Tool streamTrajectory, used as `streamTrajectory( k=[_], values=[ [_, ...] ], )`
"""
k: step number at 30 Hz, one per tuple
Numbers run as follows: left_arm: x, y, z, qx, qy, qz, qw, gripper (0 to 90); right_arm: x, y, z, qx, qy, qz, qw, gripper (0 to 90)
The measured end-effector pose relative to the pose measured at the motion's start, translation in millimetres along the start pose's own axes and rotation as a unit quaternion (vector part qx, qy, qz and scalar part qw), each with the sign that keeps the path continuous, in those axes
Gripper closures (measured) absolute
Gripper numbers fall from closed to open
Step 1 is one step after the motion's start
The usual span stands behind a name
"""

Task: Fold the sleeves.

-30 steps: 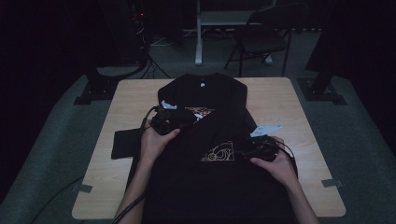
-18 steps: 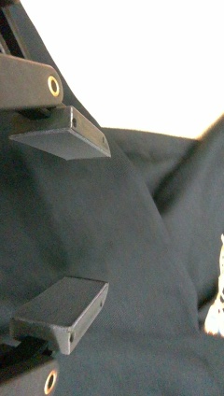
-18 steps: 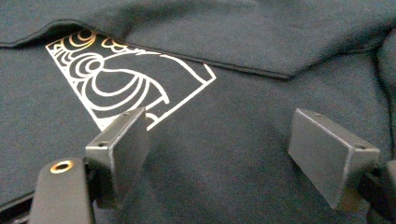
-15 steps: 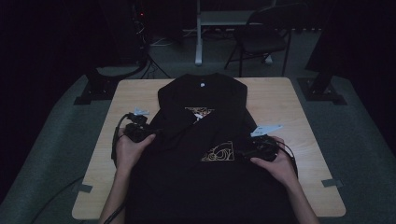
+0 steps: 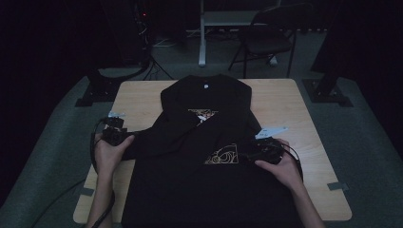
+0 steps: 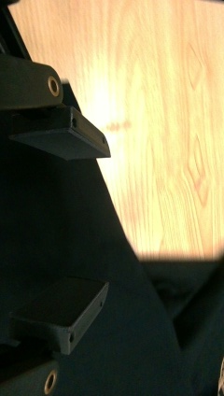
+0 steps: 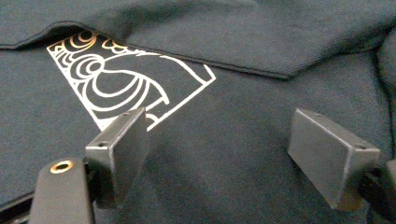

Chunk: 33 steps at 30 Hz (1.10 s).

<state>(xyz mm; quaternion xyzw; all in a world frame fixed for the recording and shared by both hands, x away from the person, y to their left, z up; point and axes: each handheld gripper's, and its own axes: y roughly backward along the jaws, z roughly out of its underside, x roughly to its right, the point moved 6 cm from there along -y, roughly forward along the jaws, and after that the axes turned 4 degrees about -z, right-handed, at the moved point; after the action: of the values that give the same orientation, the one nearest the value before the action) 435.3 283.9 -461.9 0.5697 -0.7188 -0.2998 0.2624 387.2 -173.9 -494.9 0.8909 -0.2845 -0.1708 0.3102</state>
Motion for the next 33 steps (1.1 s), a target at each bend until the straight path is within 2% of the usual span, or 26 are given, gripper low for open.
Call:
streamTrajectory(
  k=[4,9,12,15,24,30,31,33],
  values=[
    [-16.6,-0.3,7.4,-0.007,0.016,-0.006,0.9998,31.5,-0.2,-0.1,0.0,-0.001,0.001,0.001,1.0,20.0],
    [-28.4,-2.4,13.6,-0.01,0.034,-0.011,0.9993,31.5,-0.1,-0.1,0.0,-0.001,0.001,0.001,1.0,20.0],
    [-31.3,-3.3,15.1,-0.012,0.038,-0.011,0.9992,31.5,-0.1,-0.2,0.0,-0.001,0.001,0.0,1.0,19.9],
    [-34.4,-3.0,15.4,-0.002,0.048,-0.009,0.9988,31.5,-0.2,-0.3,0.0,-0.001,0.002,0.001,1.0,19.9],
    [-39.7,-6.5,15.6,-0.004,0.053,-0.013,0.9985,31.6,-0.3,-0.3,0.0,-0.002,0.003,0.002,1.0,19.8],
    [-39.6,-9.0,17.4,-0.002,0.046,-0.015,0.9988,31.9,-0.7,-0.5,0.1,-0.002,0.004,0.004,1.0,19.8],
    [-40.6,-9.0,17.0,-0.003,0.046,-0.02,0.9987,36.3,-0.7,-0.5,0.1,-0.003,0.005,0.004,1.0,19.8],
    [-40.3,-9.0,16.9,-0.004,0.044,-0.03,0.9986,38.1,-0.8,-0.5,0.1,-0.003,0.005,0.004,1.0,19.8]
  ],
)
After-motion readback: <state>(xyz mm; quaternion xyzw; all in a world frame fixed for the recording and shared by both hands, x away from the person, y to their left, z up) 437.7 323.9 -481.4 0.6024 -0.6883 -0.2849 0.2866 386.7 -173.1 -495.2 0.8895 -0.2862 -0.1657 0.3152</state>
